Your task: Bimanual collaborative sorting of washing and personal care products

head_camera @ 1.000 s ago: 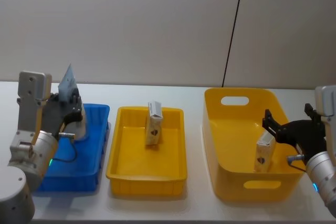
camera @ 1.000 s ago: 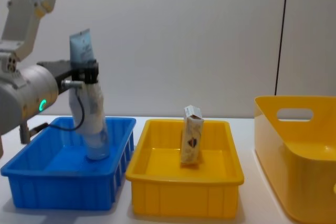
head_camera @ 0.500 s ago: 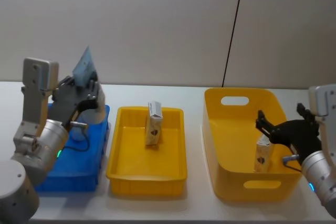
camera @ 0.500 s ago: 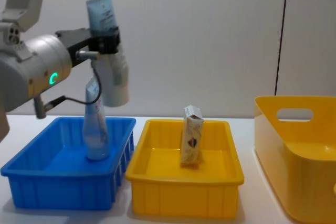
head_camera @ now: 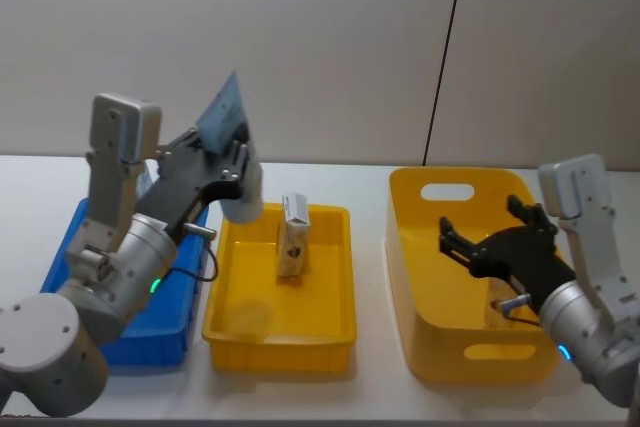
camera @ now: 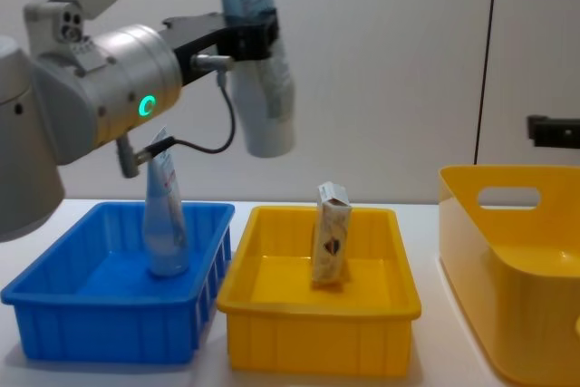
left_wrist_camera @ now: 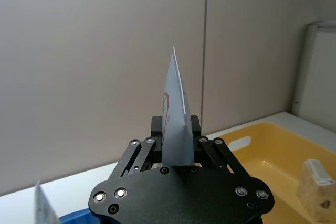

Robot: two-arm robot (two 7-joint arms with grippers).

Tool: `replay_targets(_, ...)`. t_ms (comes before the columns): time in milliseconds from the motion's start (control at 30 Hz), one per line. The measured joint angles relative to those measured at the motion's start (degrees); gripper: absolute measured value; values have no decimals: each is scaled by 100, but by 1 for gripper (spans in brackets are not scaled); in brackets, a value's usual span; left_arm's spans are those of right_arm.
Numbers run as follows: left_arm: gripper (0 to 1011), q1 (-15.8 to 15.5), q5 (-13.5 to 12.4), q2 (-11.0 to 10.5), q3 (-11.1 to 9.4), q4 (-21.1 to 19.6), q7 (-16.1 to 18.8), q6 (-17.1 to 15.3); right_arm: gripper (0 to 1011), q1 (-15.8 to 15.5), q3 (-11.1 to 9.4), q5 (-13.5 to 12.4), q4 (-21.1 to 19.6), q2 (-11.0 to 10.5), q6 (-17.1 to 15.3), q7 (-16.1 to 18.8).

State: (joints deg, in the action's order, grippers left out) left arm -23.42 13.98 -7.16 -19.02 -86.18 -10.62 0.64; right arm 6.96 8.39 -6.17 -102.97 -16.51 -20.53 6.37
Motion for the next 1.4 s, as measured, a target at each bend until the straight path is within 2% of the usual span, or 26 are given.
replay_targets(367,254,-21,11,87,-185,-77,-281,18,1002,320,318,-107,204,-150,36,668)
replay_targets(867,254,-50,54,122,-419,-150,-545,28,1002,934,880,-197,534,-362,91,1572)
replay_targets(1400,254,-65,71,124,-508,-177,-636,24,1002,1567,1296,-197,924,-473,226,2137)
